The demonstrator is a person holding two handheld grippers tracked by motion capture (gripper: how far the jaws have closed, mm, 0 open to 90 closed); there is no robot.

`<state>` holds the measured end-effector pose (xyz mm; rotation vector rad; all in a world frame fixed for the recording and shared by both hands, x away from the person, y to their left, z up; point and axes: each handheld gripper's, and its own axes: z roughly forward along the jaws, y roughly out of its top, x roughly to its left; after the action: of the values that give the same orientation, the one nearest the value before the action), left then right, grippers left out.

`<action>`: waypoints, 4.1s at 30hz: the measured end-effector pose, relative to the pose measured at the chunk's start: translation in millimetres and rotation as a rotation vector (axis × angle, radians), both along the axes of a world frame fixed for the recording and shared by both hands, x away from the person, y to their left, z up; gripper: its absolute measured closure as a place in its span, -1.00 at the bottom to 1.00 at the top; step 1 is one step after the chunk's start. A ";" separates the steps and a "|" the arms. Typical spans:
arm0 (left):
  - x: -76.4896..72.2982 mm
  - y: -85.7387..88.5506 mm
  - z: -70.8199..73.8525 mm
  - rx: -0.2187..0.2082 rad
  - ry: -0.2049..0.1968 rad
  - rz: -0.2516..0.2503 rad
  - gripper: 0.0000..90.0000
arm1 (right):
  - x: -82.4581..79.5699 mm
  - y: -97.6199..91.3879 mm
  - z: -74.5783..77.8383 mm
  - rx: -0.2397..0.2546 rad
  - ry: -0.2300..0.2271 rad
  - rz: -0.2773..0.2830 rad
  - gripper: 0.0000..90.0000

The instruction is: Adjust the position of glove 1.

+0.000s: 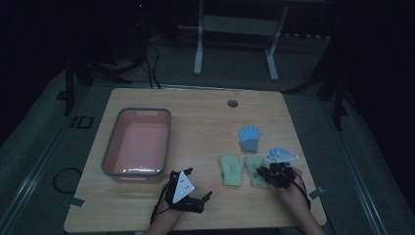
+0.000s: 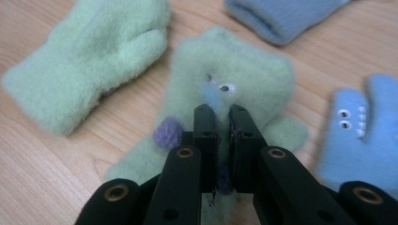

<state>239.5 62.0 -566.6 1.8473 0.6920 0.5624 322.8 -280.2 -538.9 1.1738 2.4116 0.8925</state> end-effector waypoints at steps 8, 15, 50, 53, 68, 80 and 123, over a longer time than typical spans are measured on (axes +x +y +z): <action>-0.1 -0.1 0.0 0.001 -0.002 -0.001 -0.96 | -4.9 5.0 32.4 0.000 -0.070 -0.017 0.87; 0.0 0.0 0.0 0.002 -0.002 0.000 -0.96 | -5.3 25.0 70.7 0.046 -0.128 -0.008 0.87; -0.5 -0.7 0.0 0.006 -0.006 0.000 -0.96 | -12.9 97.8 27.1 0.018 -0.031 -0.117 0.85; -0.5 -0.9 0.0 0.009 -0.006 0.000 -0.96 | -12.2 97.9 20.5 0.027 -0.010 -0.112 0.84; -0.3 -1.9 0.1 0.011 -0.012 0.032 -0.96 | -13.8 91.4 22.3 0.045 0.005 -0.049 0.50; 4.9 -14.9 4.1 -0.023 0.111 -0.120 -0.96 | -5.8 66.6 35.3 0.101 0.015 0.078 -0.57; 57.7 -94.3 21.0 0.350 0.028 -0.446 -0.20 | 66.8 52.3 29.5 0.233 0.126 0.194 -0.21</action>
<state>297.2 -32.3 -545.6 2.2519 0.1864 0.3776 389.5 -227.9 -509.4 1.1164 2.6134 1.2223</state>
